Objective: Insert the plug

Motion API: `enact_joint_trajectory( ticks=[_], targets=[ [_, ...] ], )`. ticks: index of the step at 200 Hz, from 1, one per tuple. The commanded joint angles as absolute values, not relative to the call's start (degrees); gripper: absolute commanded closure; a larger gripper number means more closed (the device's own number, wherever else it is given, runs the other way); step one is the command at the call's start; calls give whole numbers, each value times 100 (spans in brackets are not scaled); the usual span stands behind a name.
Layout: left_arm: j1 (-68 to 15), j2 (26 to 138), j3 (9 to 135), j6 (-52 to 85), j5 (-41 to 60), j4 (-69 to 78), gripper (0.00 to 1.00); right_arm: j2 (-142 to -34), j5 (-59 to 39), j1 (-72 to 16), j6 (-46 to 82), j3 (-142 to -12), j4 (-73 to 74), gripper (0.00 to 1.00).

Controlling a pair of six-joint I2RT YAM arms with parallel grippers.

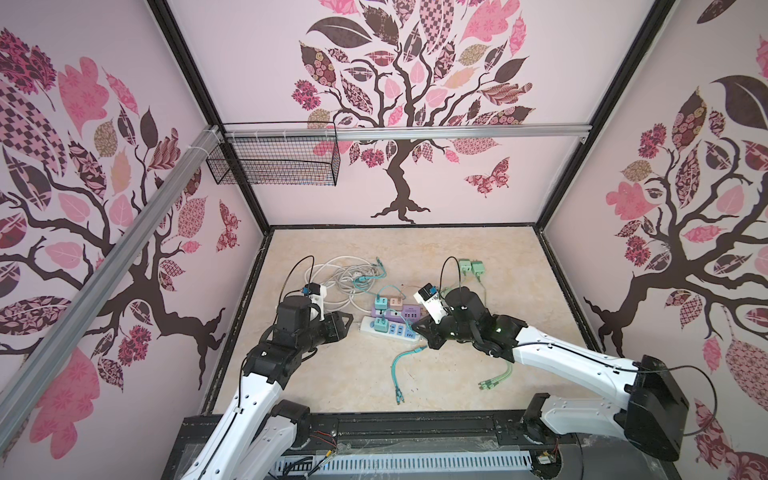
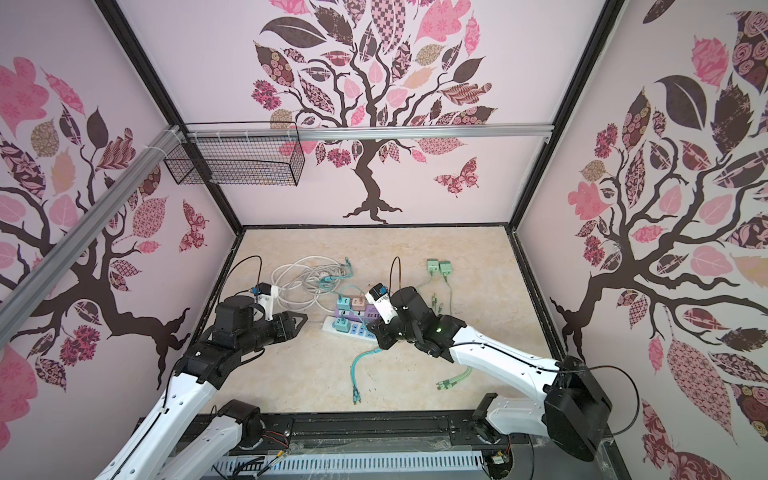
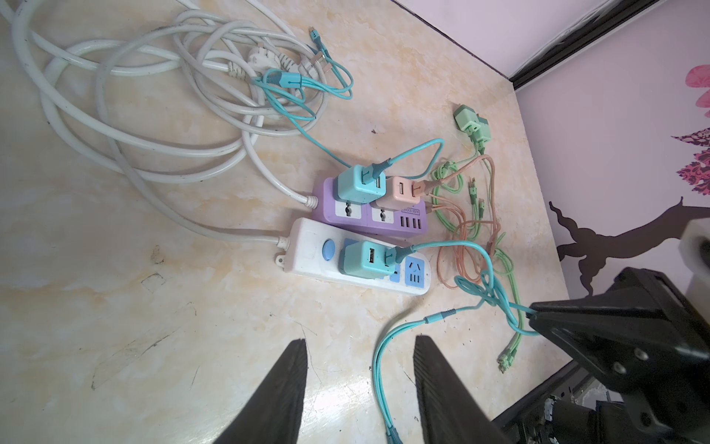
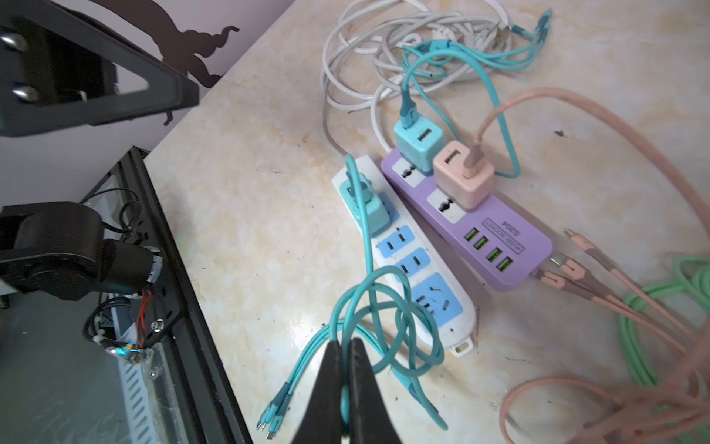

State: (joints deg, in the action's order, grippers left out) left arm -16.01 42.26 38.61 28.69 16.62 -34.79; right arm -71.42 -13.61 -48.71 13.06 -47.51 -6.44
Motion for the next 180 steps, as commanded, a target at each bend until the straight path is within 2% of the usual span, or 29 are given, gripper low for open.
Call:
enact_joint_trajectory(
  ticks=[1, 66, 120, 154, 180],
  targets=[
    [-1573, 4157, 3990, 2840, 1652, -3414, 51, -7474, -1289, -5071, 1710, -5100, -796, 93],
    [-1576, 4096, 3974, 2808, 1627, -3501, 51, -7979, -1684, -5414, 2265, -5205, -403, 92],
    [-1571, 4175, 3950, 2861, 1692, -3385, 51, -8168, -1984, -5477, 2373, -5004, -260, 86],
    [-1573, 4175, 3957, 2848, 1696, -3410, 51, -8248, -1770, -5480, 2323, -4912, -246, 79],
    [-1573, 4181, 3957, 2856, 1713, -3420, 51, -8248, -1607, -5478, 2141, -5045, -518, 65]
  ],
)
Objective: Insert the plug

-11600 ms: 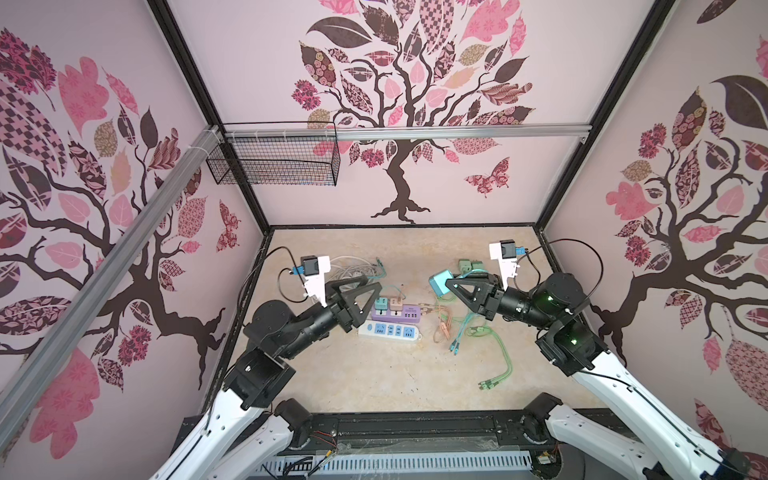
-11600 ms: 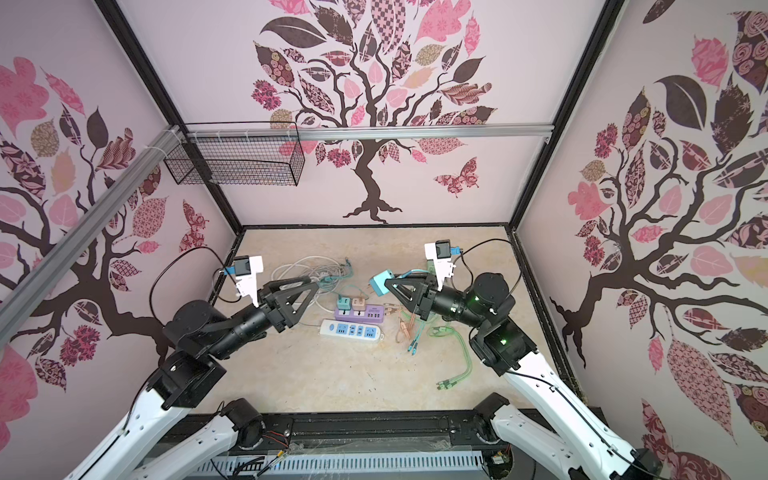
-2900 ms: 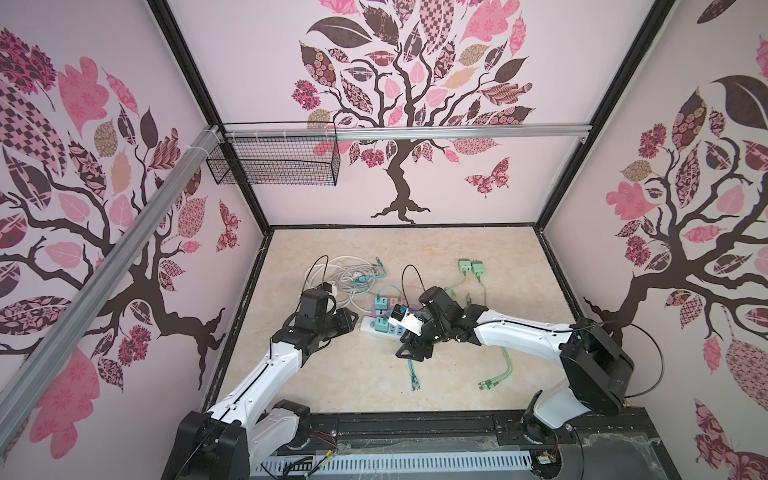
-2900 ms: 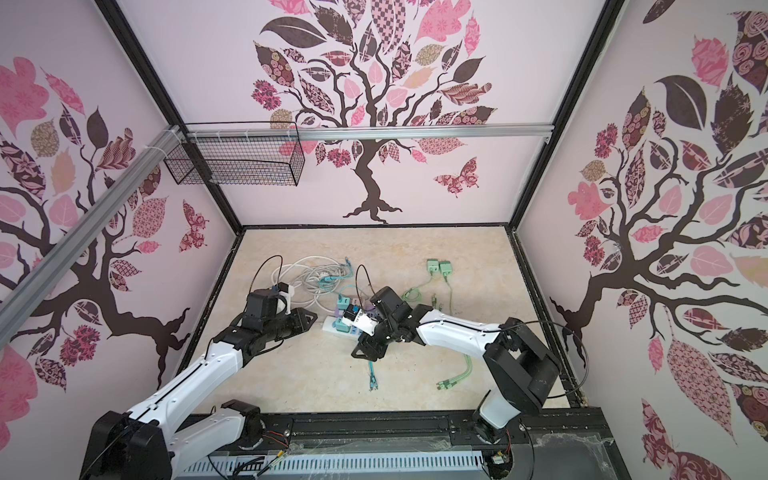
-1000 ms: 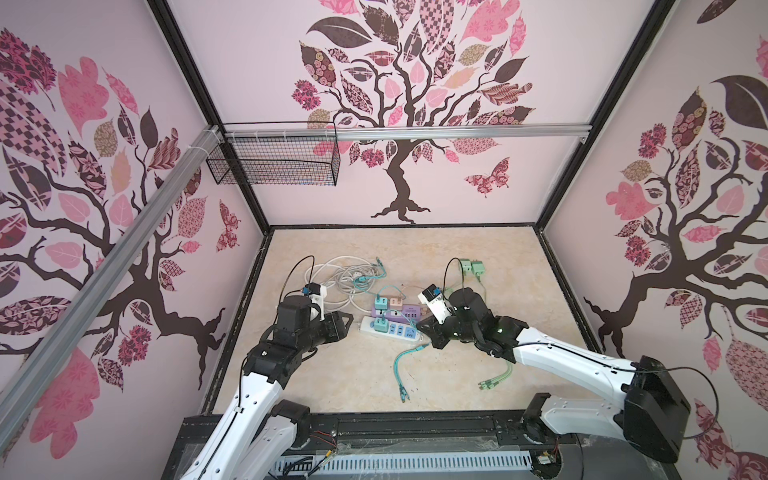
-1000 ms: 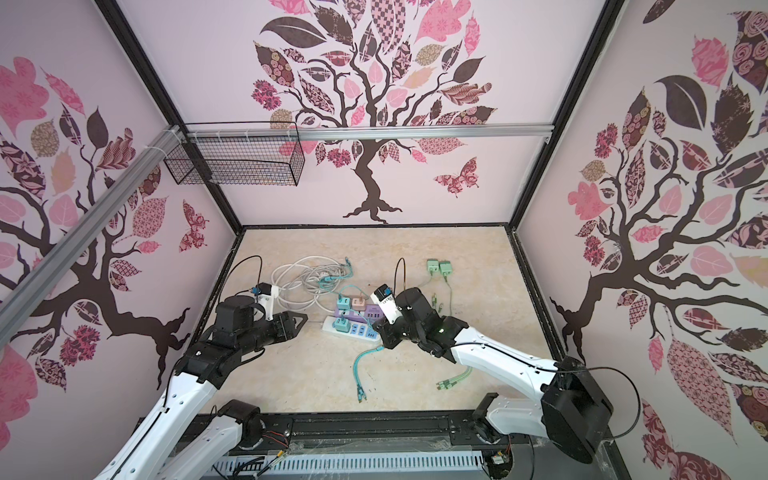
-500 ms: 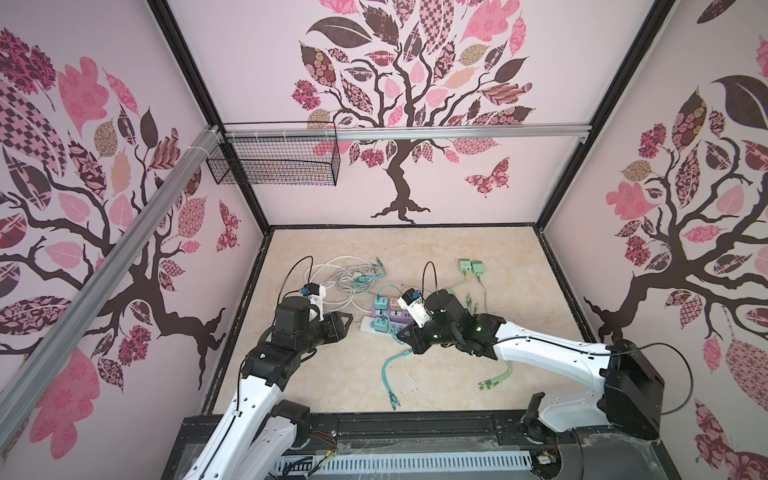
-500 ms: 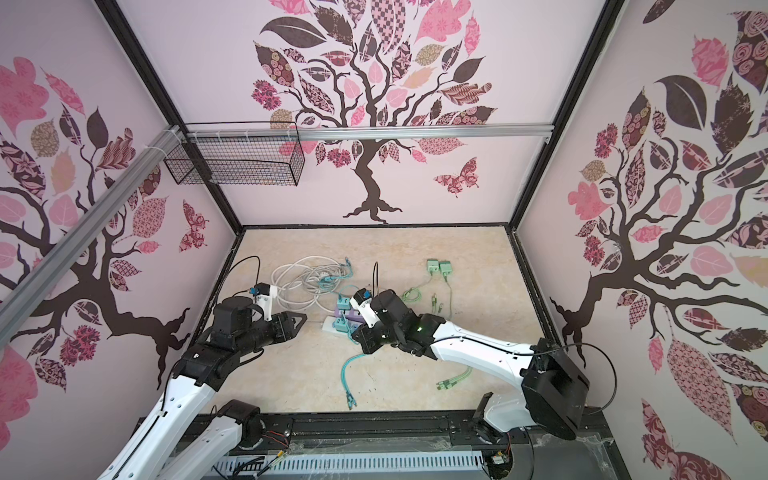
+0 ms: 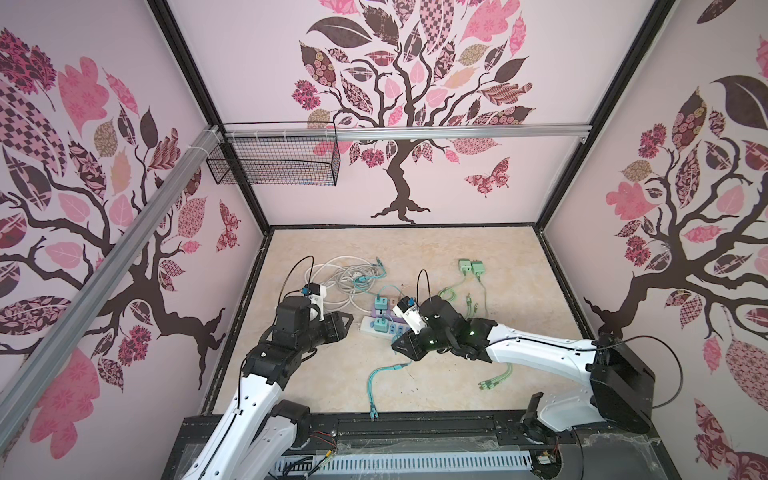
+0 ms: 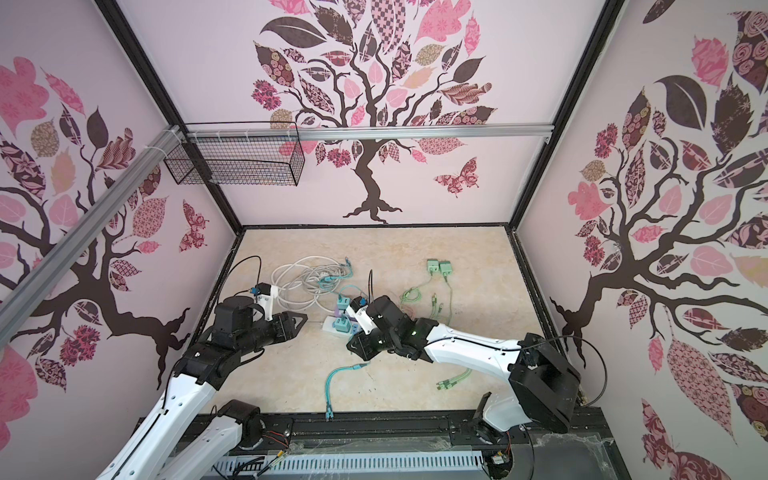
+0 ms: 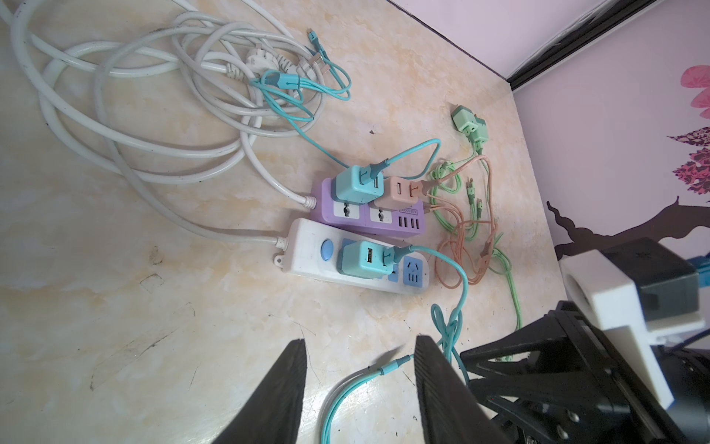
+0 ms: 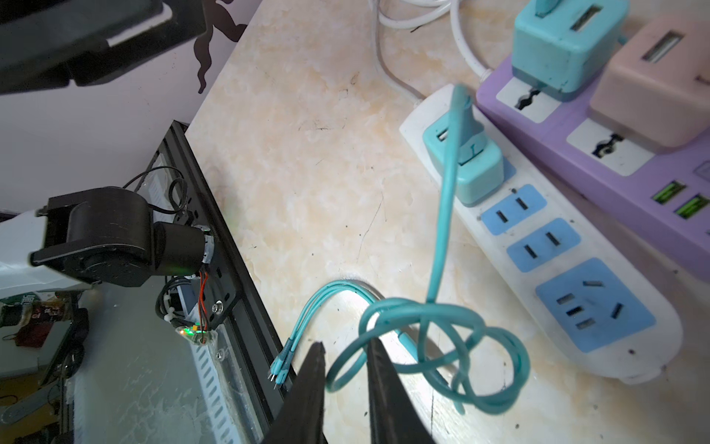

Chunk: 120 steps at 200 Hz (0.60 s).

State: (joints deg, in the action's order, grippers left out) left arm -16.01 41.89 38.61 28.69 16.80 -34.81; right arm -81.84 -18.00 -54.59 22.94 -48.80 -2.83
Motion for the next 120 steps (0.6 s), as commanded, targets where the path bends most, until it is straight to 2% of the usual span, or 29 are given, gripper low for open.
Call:
enact_joint_trajectory(
  ticks=[1, 63, 80, 120],
  targets=[
    [-1578, 4182, 3956, 2856, 1714, -3420, 51, -8246, -1599, -5477, 2134, -5054, -536, 64],
    [-1574, 4209, 3998, 2805, 1881, -3550, 51, -7405, -366, -5430, 1618, -5426, -1697, 39],
    [-1578, 4236, 4008, 2776, 1942, -3611, 51, -7092, -221, -5305, 1554, -5416, -1886, 35],
    [-1573, 4315, 3900, 2801, 2069, -3535, 49, -6504, -252, -4195, 1485, -5192, -2004, 31]
  ],
)
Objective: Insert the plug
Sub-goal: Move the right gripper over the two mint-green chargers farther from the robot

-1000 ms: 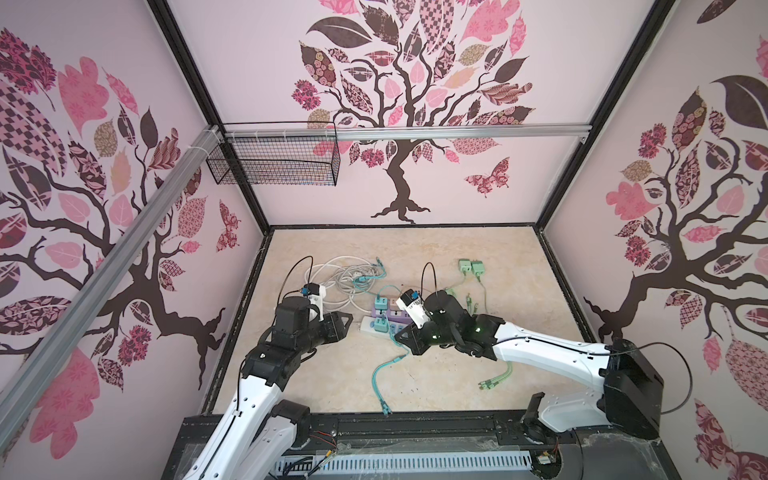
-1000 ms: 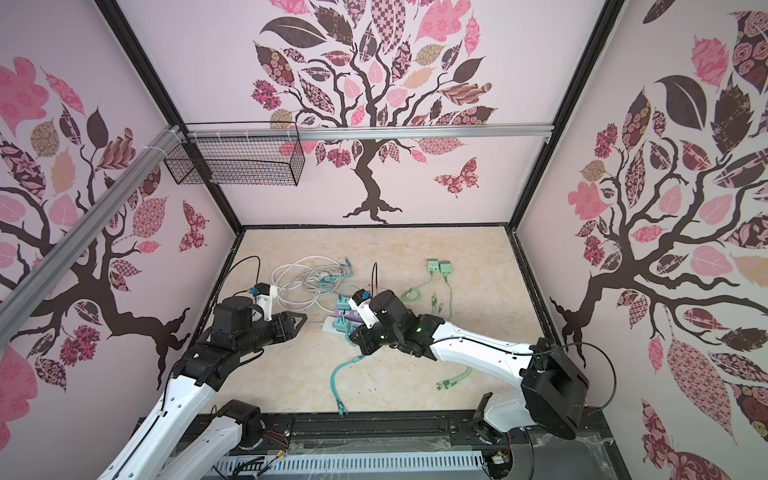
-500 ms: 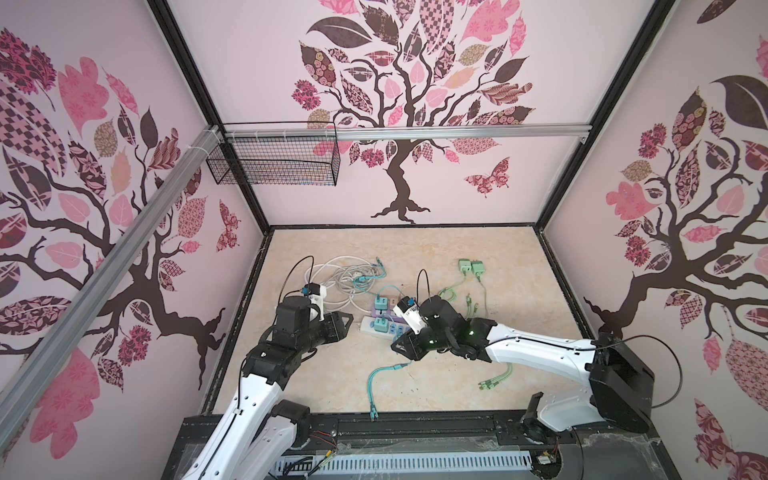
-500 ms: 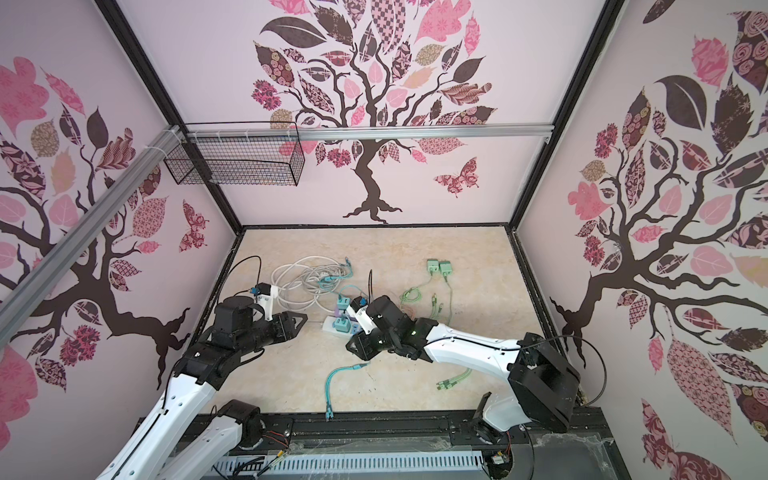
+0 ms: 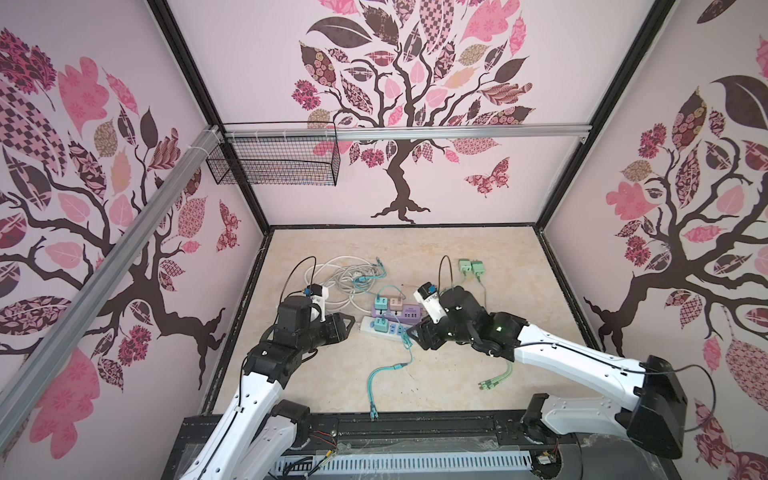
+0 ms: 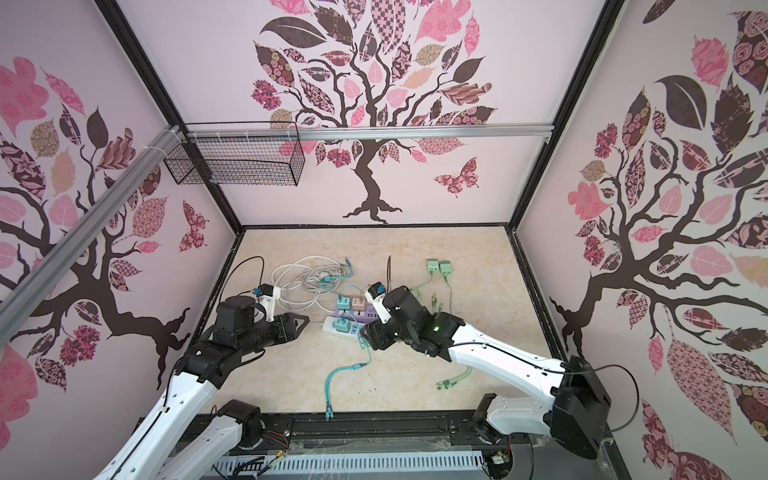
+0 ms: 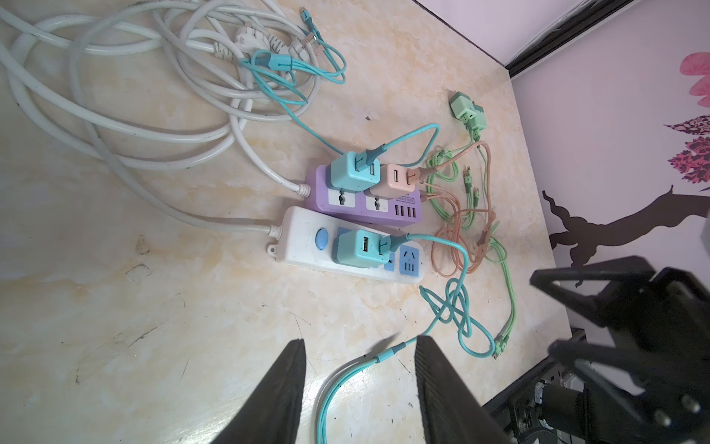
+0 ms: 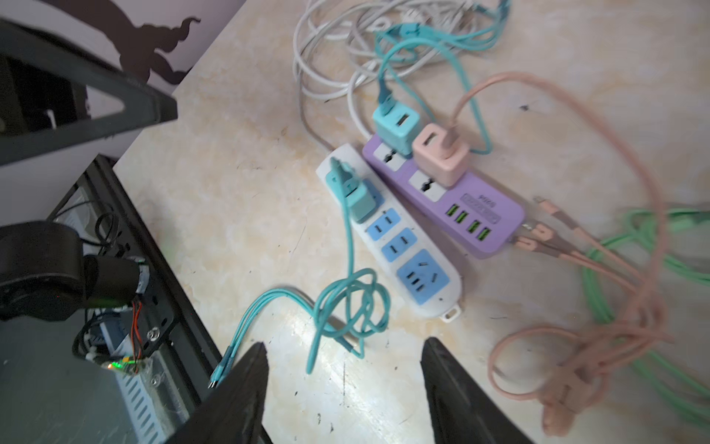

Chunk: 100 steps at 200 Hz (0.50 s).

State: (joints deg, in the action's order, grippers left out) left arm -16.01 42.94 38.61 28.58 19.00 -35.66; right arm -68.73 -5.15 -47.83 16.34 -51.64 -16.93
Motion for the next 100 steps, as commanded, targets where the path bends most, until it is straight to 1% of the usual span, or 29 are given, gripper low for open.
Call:
enact_joint_trajectory(
  ticks=[1, 25, 50, 66, 76, 100],
  targets=[
    [-1573, 4320, 3897, 2798, 2072, -3534, 49, -6495, -240, -4154, 1481, -5193, -2004, 31],
    [-1573, 4341, 3876, 2824, 2092, -3454, 46, -6468, 40, -3414, 1451, -5199, -1796, 25],
    [-1573, 4264, 3878, 2804, 2109, -3400, 38, -6841, -290, -2405, 1524, -5237, -1395, 25],
    [-1573, 4181, 3878, 2786, 2084, -3360, 33, -7295, -515, -1845, 1579, -5325, -1145, 25],
    [-1573, 4136, 3859, 2784, 2074, -3342, 32, -7673, -510, -1642, 1492, -5452, -1052, 24],
    [-1579, 4104, 3841, 2820, 2083, -3305, 30, -8707, -198, -1532, 1035, -6009, -1077, 16]
  ],
)
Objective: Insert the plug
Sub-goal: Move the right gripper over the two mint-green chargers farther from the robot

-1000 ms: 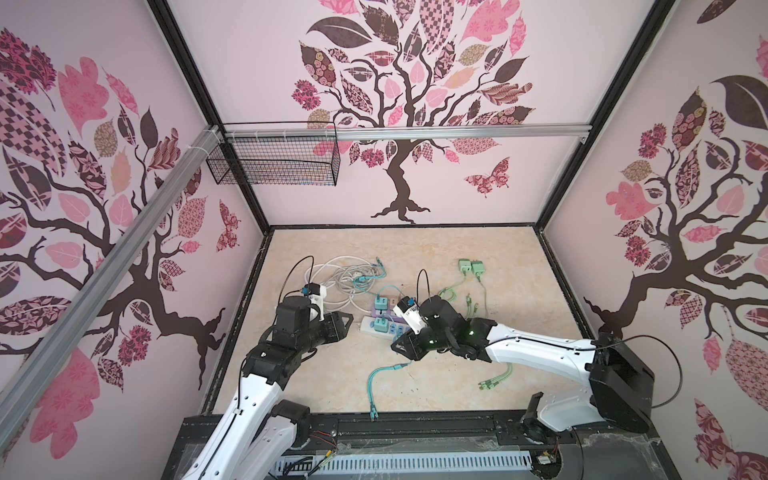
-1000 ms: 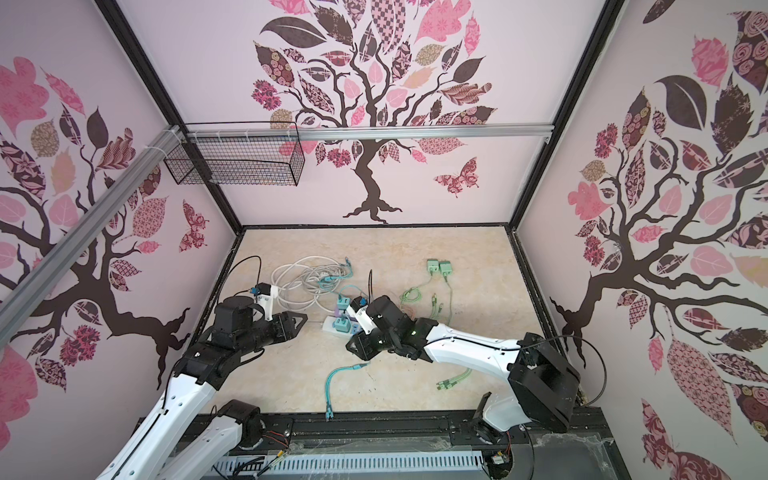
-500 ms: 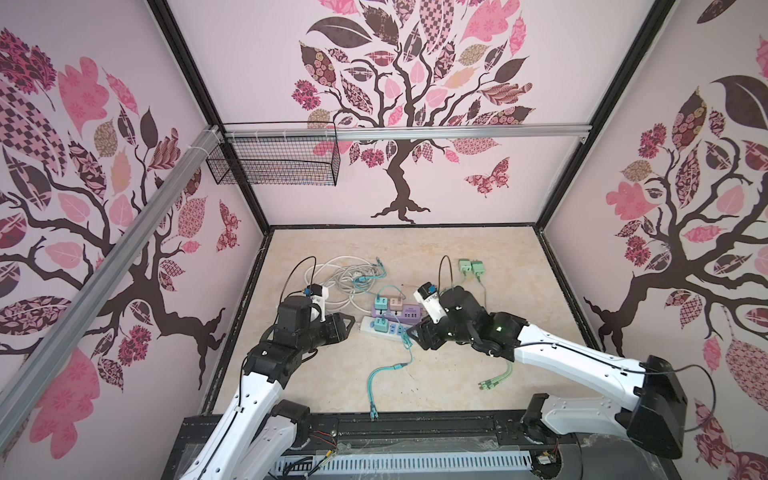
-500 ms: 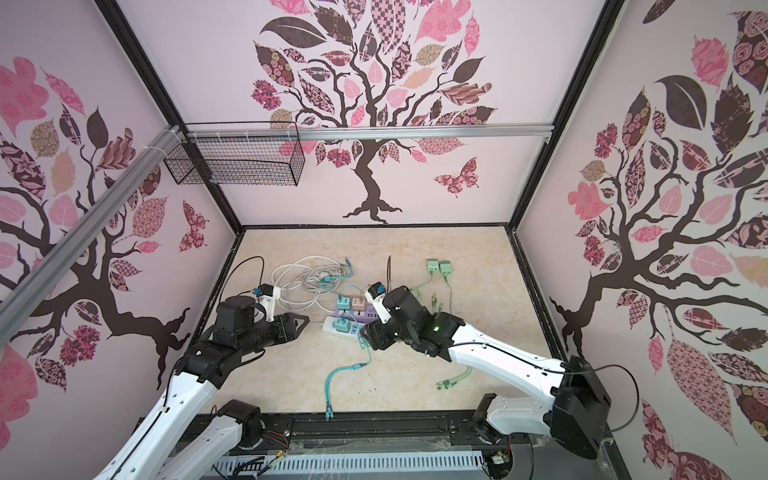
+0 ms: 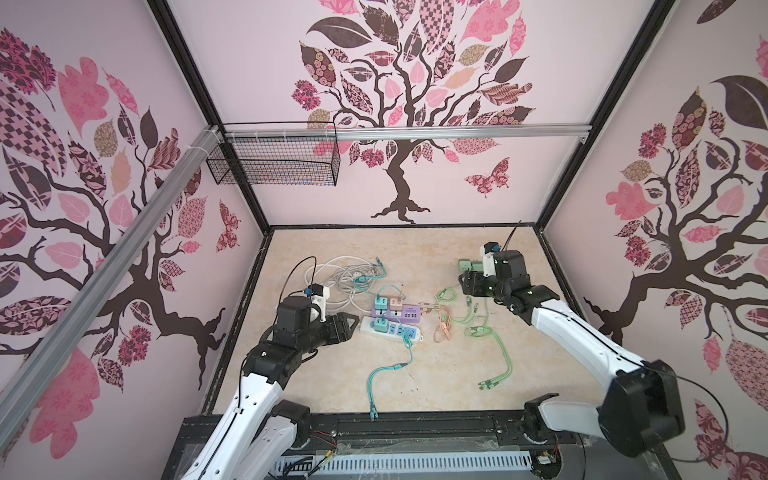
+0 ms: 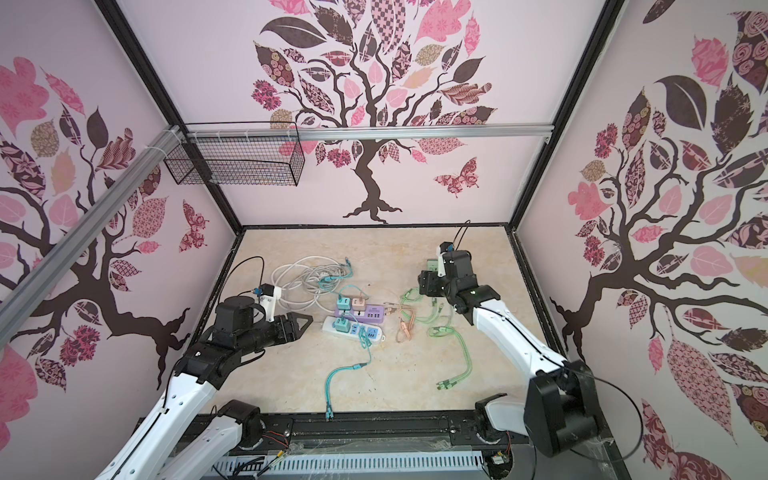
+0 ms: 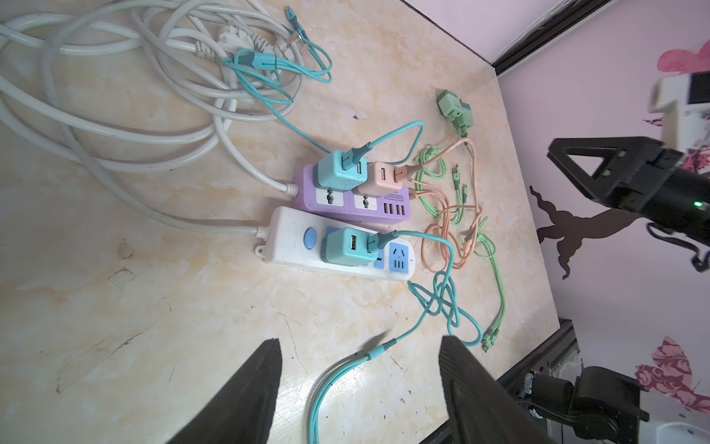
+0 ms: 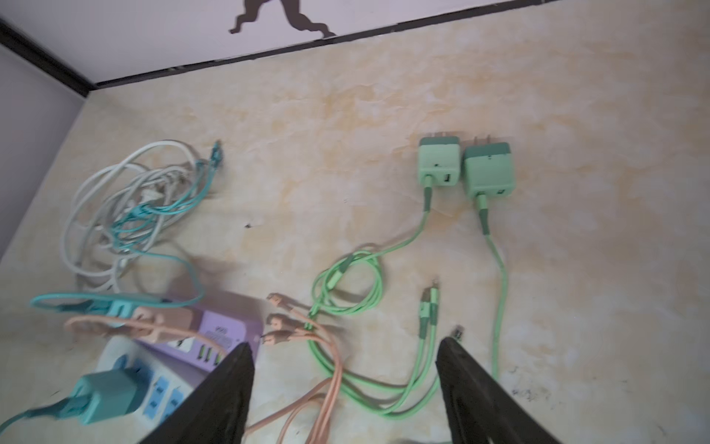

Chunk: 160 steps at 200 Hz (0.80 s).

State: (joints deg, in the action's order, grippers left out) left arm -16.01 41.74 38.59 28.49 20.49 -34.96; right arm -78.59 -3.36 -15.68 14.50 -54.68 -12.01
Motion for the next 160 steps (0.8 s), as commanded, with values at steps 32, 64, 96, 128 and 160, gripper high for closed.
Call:
enact_joint_trajectory(
  ticks=[32, 64, 96, 128, 160],
  targets=[
    [-1574, 4019, 3849, 2828, 2109, -3310, 30, -9969, 75, -1472, 718, -6982, -1187, 14],
    [-1573, 3891, 3879, 2803, 2101, -3419, 30, -10911, 448, -1400, 648, -7889, -1367, 15],
    [-1573, 3760, 3878, 2749, 2035, -3535, 30, -11523, 758, -1365, 667, -8472, -1476, 18],
    [-1574, 3700, 3880, 2740, 2037, -3570, 30, -11905, 855, -1336, 685, -8749, -1558, 22],
    [-1574, 3677, 3870, 2711, 1987, -3595, 30, -11989, 989, -1288, 745, -8669, -1451, 24]
  ],
)
